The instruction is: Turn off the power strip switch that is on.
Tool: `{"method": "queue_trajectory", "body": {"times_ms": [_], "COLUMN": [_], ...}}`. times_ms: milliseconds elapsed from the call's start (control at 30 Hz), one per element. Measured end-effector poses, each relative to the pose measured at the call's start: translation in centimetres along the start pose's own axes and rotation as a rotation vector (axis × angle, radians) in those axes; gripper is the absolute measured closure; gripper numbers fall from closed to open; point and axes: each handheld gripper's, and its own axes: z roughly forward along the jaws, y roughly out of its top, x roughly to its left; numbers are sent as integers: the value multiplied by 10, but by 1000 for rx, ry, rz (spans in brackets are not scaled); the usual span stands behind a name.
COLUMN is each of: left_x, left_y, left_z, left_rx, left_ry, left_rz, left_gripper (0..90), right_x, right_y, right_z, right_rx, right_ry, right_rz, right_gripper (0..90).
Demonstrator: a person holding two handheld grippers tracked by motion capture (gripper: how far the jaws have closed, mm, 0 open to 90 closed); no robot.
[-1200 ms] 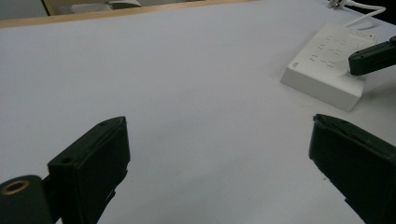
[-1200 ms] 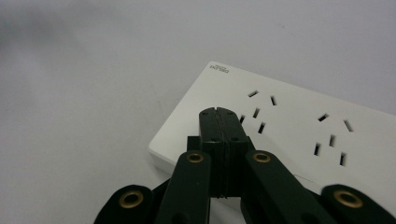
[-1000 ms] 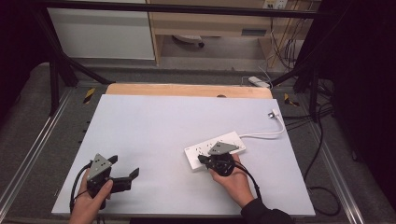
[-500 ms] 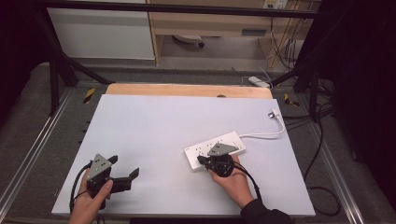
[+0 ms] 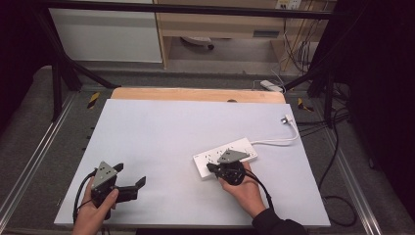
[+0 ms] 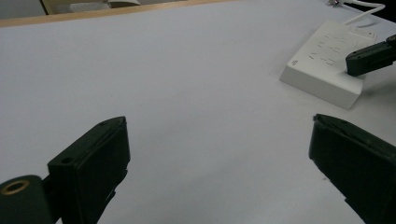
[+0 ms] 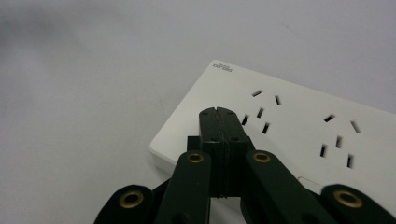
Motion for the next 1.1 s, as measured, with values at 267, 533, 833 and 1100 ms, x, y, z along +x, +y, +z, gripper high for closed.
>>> {"method": "queue_trajectory", "body": {"times_ms": [267, 533, 833, 1100], "left_x": [0, 0, 0, 1], "left_y": [0, 0, 0, 1], "left_z": [0, 0, 0, -1], "left_rx": [-1, -2, -7, -18], "left_ry": [1, 1, 3, 5], "left_rz": [-1, -1, -3, -11], "left_gripper": [55, 54, 54, 53], "right_x": [0, -1, -1, -3], "right_y": [0, 1, 3, 5], "right_z": [0, -2, -5, -10], "right_rx": [0, -12, -37, -62], "right_ry": [2, -1, -2, -6], "right_rz": [0, 1, 5, 16], "right_gripper": [900, 900, 900, 900]}}
